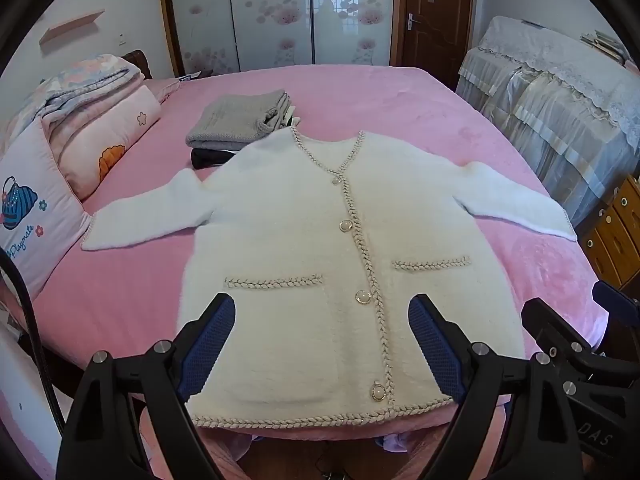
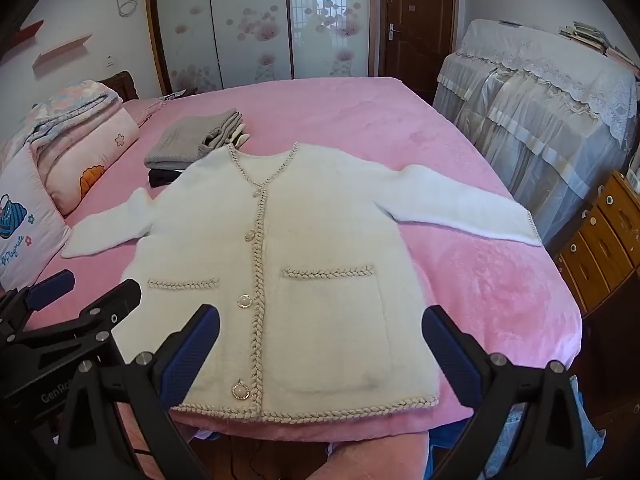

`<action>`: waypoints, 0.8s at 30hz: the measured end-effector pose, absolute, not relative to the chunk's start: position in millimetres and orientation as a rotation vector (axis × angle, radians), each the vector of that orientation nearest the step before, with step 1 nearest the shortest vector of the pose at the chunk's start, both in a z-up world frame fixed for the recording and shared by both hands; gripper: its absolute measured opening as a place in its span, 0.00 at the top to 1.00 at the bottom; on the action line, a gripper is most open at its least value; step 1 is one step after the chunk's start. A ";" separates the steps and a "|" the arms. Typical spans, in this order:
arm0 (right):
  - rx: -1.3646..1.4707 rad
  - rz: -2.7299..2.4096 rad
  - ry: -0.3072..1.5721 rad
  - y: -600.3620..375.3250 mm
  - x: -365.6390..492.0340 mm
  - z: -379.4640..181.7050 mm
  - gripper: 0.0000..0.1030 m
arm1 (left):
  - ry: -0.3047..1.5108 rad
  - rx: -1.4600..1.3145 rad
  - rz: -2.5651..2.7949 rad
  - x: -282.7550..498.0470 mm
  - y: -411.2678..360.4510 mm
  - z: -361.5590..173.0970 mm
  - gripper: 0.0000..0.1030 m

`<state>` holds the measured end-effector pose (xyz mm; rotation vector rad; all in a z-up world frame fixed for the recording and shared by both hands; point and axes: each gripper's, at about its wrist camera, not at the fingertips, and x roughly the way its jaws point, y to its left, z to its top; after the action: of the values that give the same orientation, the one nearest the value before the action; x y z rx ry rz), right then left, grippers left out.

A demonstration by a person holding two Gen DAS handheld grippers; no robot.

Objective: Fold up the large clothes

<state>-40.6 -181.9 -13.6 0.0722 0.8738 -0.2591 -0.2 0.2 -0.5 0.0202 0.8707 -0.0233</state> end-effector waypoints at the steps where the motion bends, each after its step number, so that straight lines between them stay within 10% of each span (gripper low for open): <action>1: 0.078 -0.257 0.867 -182.2 -40.8 -13.2 0.01 | 0.872 0.017 -0.023 -0.6 0.1 -0.7 0.15; 24: 0.075 -0.247 0.892 -180.1 -41.4 -21.0 0.01 | 0.902 0.019 0.009 -5.1 -3.5 -4.1 0.15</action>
<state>-41.4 -180.1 -21.0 0.0746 0.8918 -0.2471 -5.1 -3.5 -4.1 0.0193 0.9019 0.0086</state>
